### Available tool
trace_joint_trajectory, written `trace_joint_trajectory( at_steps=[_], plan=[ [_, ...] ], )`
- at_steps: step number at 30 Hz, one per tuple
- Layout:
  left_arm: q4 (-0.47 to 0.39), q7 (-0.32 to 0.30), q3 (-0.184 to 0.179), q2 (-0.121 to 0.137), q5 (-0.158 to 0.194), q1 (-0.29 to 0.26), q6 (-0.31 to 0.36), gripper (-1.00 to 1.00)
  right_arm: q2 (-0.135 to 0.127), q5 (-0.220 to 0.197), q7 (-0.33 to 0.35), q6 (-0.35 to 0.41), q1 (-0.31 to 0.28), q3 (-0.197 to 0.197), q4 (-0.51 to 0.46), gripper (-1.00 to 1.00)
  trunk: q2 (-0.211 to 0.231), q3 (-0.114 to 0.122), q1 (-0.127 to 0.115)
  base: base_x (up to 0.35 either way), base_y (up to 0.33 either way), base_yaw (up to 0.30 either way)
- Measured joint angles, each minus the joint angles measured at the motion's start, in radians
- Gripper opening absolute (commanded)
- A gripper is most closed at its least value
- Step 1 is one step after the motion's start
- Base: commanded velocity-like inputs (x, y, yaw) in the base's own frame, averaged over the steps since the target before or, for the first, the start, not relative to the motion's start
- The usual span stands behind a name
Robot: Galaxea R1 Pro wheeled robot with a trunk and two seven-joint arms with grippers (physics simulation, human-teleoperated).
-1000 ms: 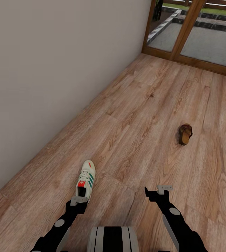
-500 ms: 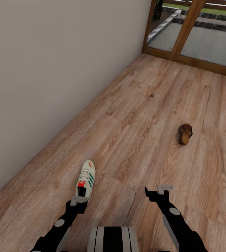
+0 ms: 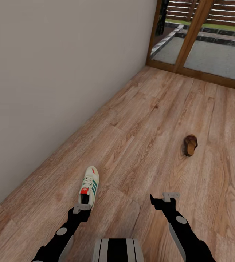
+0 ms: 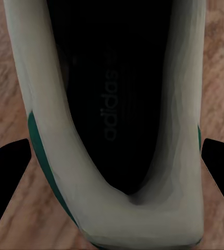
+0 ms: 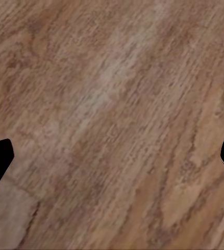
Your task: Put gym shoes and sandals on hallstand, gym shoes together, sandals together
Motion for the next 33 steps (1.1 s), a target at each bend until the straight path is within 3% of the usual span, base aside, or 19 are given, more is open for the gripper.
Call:
trace_joint_trajectory(
  at_steps=[5, 12, 20, 21, 22, 25, 27, 33],
  plan=[
    [-0.009, 0.001, 0.001, 0.001, -0.001, 0.000, 0.014, -1.00, 0.003, 0.001, -0.001, 0.000, 0.000, 0.001, 0.001, 1.00, 0.001, 0.019, -0.002, 0.000, 0.000, 0.000],
    [-0.083, 0.002, 0.001, 0.004, 0.000, 0.000, 0.137, -1.00, 0.001, 0.000, -0.005, 0.002, 0.000, 0.000, 0.000, 1.00, 0.003, 0.046, -0.005, 0.000, 0.000, 0.000],
    [-0.317, 0.003, -0.002, 0.000, 0.000, -0.001, 0.386, -1.00, 0.002, 0.000, -0.007, 0.008, 0.000, -0.002, -0.005, 1.00, 0.005, 0.078, -0.009, 0.000, 0.000, 0.000],
    [-0.419, 0.002, -0.002, -0.001, 0.000, -0.001, 0.496, -1.00, 0.002, 0.000, -0.007, 0.031, 0.000, -0.002, -0.006, 1.00, 0.005, 0.081, -0.009, 0.000, 0.000, 0.000],
    [-0.499, 0.003, -0.003, -0.002, 0.002, -0.002, 0.543, -1.00, 0.003, 0.000, -0.008, 0.042, 0.000, -0.002, -0.006, 1.00, 0.005, 0.085, -0.010, 0.000, 0.000, 0.000],
    [-0.562, 0.003, -0.003, -0.003, 0.003, -0.002, 0.632, -1.00, 0.003, 0.000, -0.008, 0.064, 0.000, -0.002, -0.006, 1.00, 0.006, 0.097, -0.011, 0.000, 0.000, 0.000],
    [-0.667, 0.001, -0.004, -0.005, 0.006, -0.002, 0.719, -1.00, 0.003, 0.000, -0.008, 0.084, 0.000, -0.002, -0.008, 1.00, 0.006, 0.105, -0.012, 0.000, 0.000, 0.000],
    [-0.695, -0.003, -0.004, -0.006, 0.007, -0.002, 0.737, -1.00, 0.003, 0.000, -0.007, 0.087, 0.000, -0.002, -0.007, 1.00, 0.008, 0.128, -0.015, 0.000, 0.000, 0.000]
  ],
)
